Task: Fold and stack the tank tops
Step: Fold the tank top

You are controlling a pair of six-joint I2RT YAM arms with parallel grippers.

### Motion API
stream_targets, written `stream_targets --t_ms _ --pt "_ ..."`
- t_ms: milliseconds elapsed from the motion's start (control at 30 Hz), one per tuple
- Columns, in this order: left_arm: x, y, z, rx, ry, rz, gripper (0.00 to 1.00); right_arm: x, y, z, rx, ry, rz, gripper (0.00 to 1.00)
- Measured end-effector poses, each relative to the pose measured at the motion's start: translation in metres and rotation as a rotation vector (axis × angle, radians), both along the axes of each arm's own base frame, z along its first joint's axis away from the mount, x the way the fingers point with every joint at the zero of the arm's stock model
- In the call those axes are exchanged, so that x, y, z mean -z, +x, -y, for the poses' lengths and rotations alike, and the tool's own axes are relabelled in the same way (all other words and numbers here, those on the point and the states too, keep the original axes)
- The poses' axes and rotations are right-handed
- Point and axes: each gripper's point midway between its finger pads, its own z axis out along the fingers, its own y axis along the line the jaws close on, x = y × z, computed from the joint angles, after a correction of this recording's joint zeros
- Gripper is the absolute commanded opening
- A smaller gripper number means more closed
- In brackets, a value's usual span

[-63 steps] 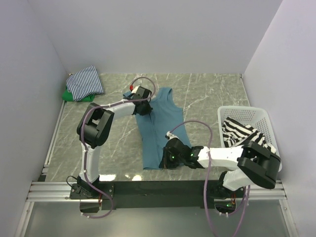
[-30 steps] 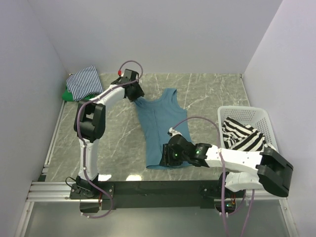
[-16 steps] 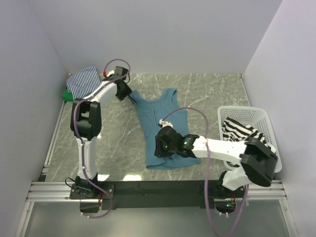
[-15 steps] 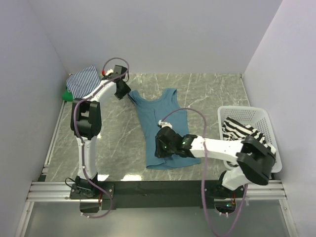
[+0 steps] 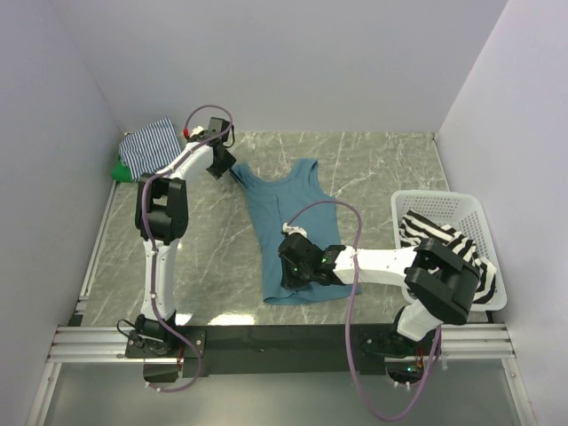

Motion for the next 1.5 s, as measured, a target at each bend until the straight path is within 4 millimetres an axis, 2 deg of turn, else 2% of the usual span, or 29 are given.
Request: stream_targets --t_ms 367,567,633,733,900,1200,1233,1333,1500 --pt "0.023 -0.004 0.008 0.014 -0.012 -0.017 0.47 0.0 0.0 0.0 0.0 0.001 0.001 0.14" --pt "0.023 0.005 0.016 0.021 -0.04 0.032 0.45 -0.001 0.0 0.0 0.0 0.003 0.003 0.13" --pt "0.023 0.008 0.019 0.022 -0.048 0.053 0.4 -0.001 0.001 -0.001 0.0 0.004 0.004 0.12" --pt "0.022 0.011 0.022 0.02 -0.065 0.085 0.38 -0.002 0.001 -0.001 0.0 0.006 0.005 0.11" --pt "0.022 0.003 0.022 0.021 -0.089 0.119 0.36 -0.002 0.001 -0.001 -0.003 0.007 0.007 0.1" --pt "0.02 0.004 0.031 0.051 -0.122 0.127 0.19 -0.003 0.001 -0.001 -0.004 0.008 0.01 0.09" --pt "0.02 0.005 0.031 0.052 -0.122 0.128 0.13 -0.004 0.001 -0.001 -0.005 0.01 0.012 0.09" --pt "0.019 0.006 0.032 0.054 -0.124 0.134 0.04 -0.006 0.002 -0.002 -0.006 0.015 0.016 0.09" --pt "0.013 0.01 0.036 0.061 -0.124 0.148 0.01 -0.008 0.002 -0.002 -0.004 0.017 0.022 0.08"
